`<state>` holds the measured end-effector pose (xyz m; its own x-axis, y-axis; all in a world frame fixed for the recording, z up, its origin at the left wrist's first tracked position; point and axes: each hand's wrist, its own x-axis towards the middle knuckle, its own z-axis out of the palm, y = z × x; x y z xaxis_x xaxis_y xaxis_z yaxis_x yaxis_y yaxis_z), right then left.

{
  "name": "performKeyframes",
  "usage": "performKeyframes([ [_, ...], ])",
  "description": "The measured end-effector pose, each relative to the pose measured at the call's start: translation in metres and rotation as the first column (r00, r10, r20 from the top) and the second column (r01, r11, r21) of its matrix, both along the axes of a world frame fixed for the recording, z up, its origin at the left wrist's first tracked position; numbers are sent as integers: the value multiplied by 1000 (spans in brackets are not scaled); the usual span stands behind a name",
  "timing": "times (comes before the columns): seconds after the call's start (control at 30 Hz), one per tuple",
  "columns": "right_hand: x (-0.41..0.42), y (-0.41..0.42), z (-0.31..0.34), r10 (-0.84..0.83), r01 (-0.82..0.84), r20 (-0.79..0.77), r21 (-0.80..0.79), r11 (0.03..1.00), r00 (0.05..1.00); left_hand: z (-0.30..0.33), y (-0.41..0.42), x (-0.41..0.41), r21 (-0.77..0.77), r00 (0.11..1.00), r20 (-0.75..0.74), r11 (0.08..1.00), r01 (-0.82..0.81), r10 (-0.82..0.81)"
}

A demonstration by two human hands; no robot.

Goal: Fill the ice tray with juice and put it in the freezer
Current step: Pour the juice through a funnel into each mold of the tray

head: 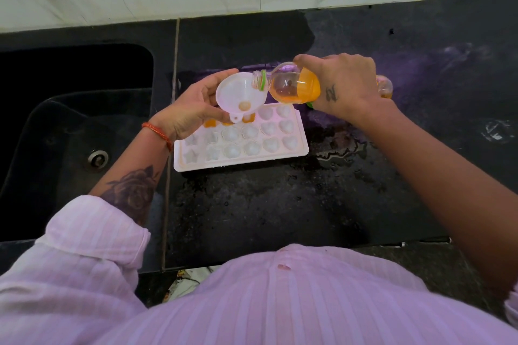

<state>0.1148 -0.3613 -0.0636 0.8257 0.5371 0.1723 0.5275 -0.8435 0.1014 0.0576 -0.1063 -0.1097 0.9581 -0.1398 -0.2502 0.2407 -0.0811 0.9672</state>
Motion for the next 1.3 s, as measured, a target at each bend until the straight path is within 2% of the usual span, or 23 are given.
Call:
performKeyframes([
  [0.13,-2,-4,1,-26,31,-68,77,997,997,3,-2,1,-8,1000,8,1000,-9,9],
  [0.33,-4,-16,3,-61,67,-69,93,993,996,7,-10,6,-45,999,33,999,11,-10],
  [0.7,-4,-28,1,-70,70,32,-10,997,997,3,-27,15,11,998,2,998,56,-56],
  [1.3,-1,-26,4,-46,50,78,-51,997,996,4,-31,16,40,998,-15,997,60,-59],
])
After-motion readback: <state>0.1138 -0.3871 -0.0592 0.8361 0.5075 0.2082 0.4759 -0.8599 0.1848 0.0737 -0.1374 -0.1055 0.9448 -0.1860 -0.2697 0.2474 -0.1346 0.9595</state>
